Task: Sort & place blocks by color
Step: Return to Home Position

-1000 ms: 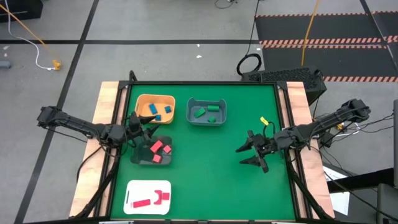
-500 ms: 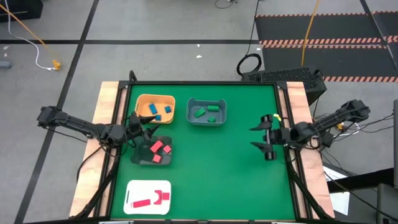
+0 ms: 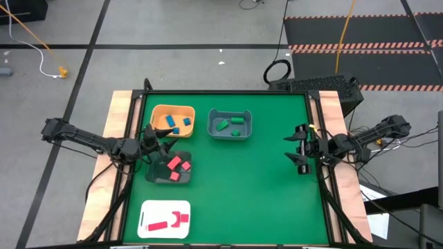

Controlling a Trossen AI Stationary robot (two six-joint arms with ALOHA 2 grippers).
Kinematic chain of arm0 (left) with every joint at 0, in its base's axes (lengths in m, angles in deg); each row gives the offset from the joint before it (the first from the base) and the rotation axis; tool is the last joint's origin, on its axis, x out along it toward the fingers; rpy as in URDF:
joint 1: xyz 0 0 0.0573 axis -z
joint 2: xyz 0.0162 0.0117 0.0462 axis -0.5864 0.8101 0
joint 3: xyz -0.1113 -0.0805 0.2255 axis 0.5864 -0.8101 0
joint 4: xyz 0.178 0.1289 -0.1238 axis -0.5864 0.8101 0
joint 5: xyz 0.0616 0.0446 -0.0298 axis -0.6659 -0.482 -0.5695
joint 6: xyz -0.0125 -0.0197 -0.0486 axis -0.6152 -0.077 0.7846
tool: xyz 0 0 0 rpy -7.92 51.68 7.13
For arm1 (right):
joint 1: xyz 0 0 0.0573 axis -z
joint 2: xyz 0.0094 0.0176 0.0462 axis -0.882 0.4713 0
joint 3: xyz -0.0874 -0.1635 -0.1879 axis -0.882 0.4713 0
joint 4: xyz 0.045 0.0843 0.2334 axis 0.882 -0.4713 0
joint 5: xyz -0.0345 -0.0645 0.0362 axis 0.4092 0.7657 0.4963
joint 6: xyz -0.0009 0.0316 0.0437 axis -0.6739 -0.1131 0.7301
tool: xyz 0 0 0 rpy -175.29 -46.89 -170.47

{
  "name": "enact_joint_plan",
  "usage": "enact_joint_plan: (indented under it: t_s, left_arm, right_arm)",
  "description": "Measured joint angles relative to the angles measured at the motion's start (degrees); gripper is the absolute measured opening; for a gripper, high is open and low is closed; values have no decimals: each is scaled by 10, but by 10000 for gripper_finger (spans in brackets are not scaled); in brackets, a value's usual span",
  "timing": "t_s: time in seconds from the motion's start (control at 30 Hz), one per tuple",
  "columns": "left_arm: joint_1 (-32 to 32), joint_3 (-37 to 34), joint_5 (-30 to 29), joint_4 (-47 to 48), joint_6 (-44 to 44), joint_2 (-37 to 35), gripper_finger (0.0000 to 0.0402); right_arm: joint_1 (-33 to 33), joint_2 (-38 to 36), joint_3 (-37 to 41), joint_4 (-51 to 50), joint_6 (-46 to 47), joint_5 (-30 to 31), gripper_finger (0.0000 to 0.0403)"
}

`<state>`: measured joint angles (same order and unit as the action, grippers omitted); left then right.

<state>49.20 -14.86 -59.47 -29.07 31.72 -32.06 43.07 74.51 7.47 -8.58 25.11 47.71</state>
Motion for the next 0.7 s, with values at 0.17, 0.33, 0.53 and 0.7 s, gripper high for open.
enact_joint_plan:
  t_s: [0.17,0.33,0.53,0.7]
  left_arm:
    - [0,0,0,0,0,0,241]
    - [0,0,0,0,0,0,241]
    - [0,0,0,0,0,0,241]
    - [0,0,0,0,0,0,241]
  right_arm:
    - [19,-35,0,-43,17,-2,242]
    - [39,-72,1,-89,28,-2,242]
    - [72,-107,1,-121,21,-2,242]
    - [109,-138,1,-155,-17,-2,242]
